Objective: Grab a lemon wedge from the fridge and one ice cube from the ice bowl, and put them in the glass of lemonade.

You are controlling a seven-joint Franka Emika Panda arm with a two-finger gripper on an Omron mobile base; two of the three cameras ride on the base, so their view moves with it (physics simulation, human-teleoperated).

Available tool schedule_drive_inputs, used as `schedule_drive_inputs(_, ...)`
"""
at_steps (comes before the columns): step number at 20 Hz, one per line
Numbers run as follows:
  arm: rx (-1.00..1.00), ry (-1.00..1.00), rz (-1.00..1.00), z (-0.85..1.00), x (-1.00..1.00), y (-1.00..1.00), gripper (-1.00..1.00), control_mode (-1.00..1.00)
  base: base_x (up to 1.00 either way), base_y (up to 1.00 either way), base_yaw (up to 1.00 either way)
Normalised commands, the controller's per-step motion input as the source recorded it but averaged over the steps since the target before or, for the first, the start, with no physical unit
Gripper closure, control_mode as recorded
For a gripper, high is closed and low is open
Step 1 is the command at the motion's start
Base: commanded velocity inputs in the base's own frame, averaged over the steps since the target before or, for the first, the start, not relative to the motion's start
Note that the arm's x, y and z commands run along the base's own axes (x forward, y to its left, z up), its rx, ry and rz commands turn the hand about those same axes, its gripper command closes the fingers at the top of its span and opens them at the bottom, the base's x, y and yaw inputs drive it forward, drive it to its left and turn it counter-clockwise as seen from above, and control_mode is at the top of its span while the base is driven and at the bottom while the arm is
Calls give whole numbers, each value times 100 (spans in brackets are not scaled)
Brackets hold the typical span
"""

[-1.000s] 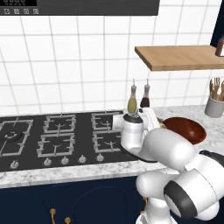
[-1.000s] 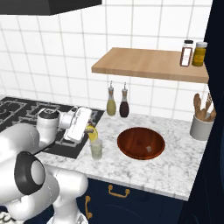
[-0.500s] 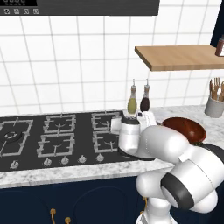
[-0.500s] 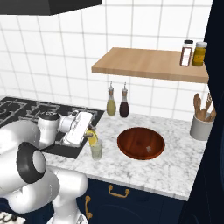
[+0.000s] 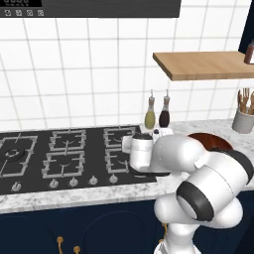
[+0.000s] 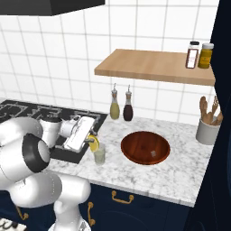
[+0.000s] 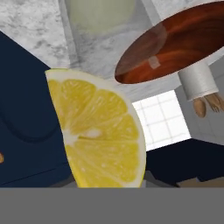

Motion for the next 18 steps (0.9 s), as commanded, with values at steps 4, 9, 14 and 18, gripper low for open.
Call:
schedule_drive_inputs(4,0,0,-6,41,14,0,100,-100,0,0,0)
schedule_drive_inputs(9,0,0,-8,15,19,0,100,-100,0,0,0)
schedule_drive_inputs(14,-2,0,-5,-12,22,0,100,-100,0,0,0)
schedule_drive_inputs(18,-4,0,-2,-35,2,0,100,-100,0,0,0)
